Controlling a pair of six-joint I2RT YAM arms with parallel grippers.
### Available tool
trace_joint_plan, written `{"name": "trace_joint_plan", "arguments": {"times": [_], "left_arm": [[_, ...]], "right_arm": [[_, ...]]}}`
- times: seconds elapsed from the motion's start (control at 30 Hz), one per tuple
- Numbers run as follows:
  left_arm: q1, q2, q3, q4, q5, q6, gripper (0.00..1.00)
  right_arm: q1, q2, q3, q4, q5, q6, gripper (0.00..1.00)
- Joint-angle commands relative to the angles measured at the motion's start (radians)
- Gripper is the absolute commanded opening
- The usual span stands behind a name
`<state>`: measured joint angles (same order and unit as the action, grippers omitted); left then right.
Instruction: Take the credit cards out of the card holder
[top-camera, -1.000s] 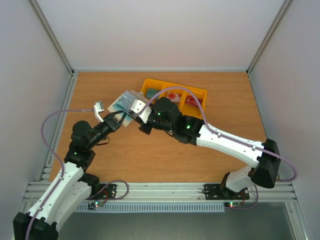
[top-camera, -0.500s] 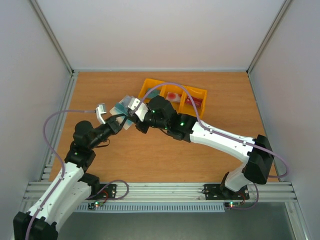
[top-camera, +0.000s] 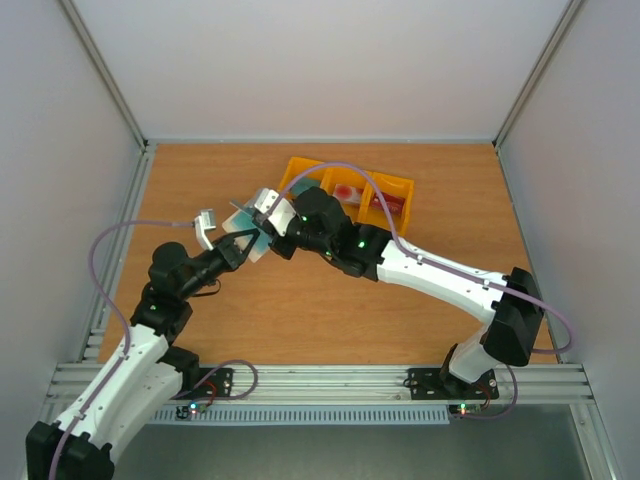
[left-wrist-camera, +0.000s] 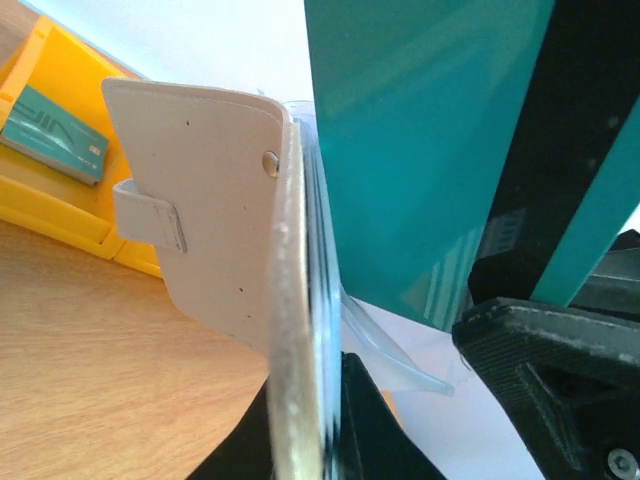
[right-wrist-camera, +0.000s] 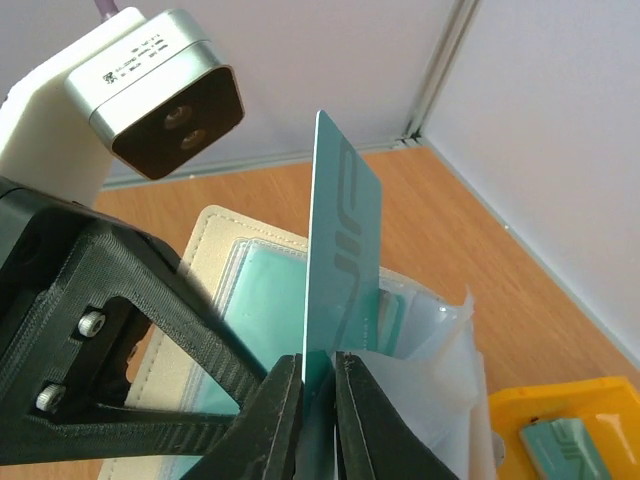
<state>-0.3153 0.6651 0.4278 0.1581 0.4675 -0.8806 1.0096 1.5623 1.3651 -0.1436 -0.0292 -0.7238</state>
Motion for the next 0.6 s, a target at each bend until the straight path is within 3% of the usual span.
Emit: {"name": "trace_joint_plan", "arguments": {"times": [0.0, 0.13, 0.4, 0.57], "left_arm": [[-0.015, -0.009, -0.006, 0.078, 0.035, 0.05, 0.0], [-0.024, -0.005, 0.004, 0.012, 0.013, 0.169, 0.0], [-0.039, 0.01, 0.051, -0.168, -0.019, 0.561, 0.0], [-0.039, -0.008, 0.085, -0.226, -0.006, 0.633, 0.0]], "right_arm": [[-0.002, -0.027, 0.028, -0.002, 0.022, 0.01, 0.11], [-0.003, -0.04, 0.053, 0.004, -0.003, 0.079, 0.07], [-0.038, -0.115, 0.033, 0.075, -0.07, 0.244, 0.03], [-0.067, -0.177, -0.071, 0.065, -0.071, 0.315, 0.03]]}}
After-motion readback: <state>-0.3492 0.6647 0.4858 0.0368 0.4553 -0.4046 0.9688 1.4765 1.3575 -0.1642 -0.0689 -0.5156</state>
